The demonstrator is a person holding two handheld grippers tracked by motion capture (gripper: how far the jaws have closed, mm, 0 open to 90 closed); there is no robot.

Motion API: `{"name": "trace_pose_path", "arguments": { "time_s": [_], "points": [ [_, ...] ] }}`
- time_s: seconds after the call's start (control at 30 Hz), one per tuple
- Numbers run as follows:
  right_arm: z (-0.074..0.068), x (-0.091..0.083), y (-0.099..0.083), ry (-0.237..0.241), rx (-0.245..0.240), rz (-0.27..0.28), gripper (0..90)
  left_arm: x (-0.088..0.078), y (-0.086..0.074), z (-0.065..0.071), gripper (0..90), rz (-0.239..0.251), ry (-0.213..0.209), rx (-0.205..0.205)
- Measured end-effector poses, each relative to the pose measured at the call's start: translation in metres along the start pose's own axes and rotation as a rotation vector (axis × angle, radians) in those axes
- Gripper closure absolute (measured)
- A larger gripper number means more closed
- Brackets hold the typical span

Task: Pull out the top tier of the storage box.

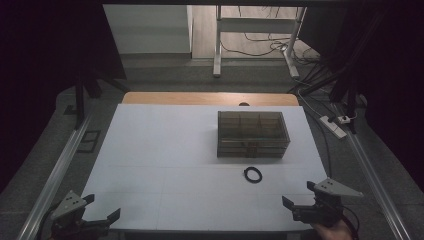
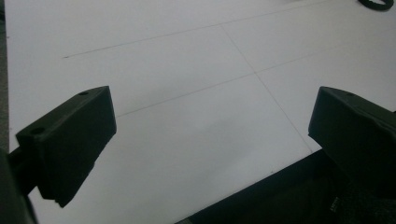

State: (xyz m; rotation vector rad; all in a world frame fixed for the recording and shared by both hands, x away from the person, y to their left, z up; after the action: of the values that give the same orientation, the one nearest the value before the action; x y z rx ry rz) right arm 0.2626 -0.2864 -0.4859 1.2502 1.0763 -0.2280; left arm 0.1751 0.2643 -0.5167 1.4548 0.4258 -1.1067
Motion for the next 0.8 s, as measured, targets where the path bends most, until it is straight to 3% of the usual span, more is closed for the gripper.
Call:
{"name": "trace_pose_path", "arguments": {
  "time_s": [0.3, 0.8],
  "points": [
    [-0.0043, -0.0001, -0.0004, 0.034, -0.046, -0.002, 0.0, 0.0017, 0.0003, 0.0014, 0.6, -0.018, -0.042, 0.018],
    [-0.0057, 0.0003, -0.0007, 0.045, -0.06, -0.006, 0.0, 0.0024, 0.0009, 0.0005, 1.5, -0.026, -0.101, 0.022]
  ]
}}
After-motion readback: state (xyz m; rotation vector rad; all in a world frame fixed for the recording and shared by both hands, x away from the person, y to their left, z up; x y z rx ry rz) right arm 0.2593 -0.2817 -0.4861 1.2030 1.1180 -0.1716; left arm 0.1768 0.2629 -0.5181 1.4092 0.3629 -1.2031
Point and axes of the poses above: each handheld gripper's, and its own axes: x roughly forward along the jaws, y roughly out of its top, z roughly to its right, the point moved 6 cm from there along x, roughly forward along the jaws, and after that the axes turned 14 degrees about -z, right-handed, at the moved point
